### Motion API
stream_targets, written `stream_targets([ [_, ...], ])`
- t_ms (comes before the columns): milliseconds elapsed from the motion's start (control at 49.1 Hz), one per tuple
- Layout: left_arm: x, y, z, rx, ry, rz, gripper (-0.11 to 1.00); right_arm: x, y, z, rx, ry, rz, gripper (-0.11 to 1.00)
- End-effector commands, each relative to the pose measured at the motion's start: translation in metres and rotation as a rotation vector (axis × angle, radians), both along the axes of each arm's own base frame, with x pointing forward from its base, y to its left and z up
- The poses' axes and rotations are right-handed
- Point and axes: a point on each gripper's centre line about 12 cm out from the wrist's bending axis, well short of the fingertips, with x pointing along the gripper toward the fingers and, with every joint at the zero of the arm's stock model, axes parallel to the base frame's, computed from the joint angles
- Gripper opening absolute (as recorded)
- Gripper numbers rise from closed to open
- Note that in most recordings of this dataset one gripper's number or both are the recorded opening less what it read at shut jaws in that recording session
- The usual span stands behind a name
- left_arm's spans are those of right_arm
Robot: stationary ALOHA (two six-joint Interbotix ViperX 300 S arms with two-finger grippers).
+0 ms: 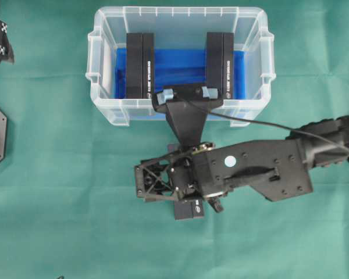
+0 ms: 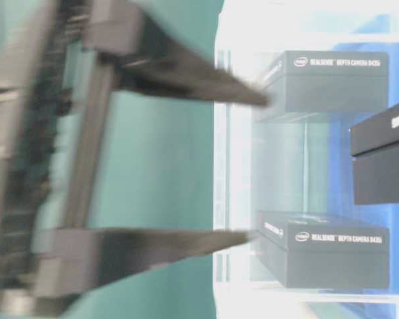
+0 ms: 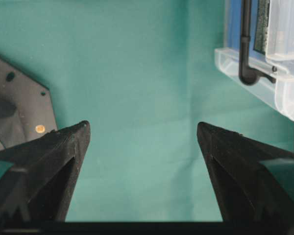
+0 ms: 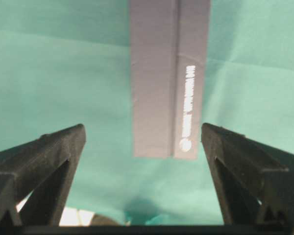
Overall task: Take out the box from the case.
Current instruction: 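Carry the box in front of the bin and lower it to the table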
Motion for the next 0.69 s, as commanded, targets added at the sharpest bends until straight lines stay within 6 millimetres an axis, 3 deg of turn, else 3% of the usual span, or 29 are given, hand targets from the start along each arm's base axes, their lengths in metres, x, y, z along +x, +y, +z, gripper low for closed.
stream_targets([
  [0, 0.000, 0.001, 0.004, 0.008, -0.010, 0.004, 0.90, -0.006, -0.004, 0.043, 0.005, -0.080, -0.008, 0.94],
  [142, 0.001, 0.001, 0.004, 0.010, -0.016, 0.005, 0.90, -0.008, -0.006, 0.054, -0.009, -0.071, -0.010, 0.94],
  [672, 0.001, 0.001, 0.004, 0.009, -0.013, 0.005, 0.90, -0.016, 0.000, 0.058, -0.016, -0.054, 0.018, 0.94],
])
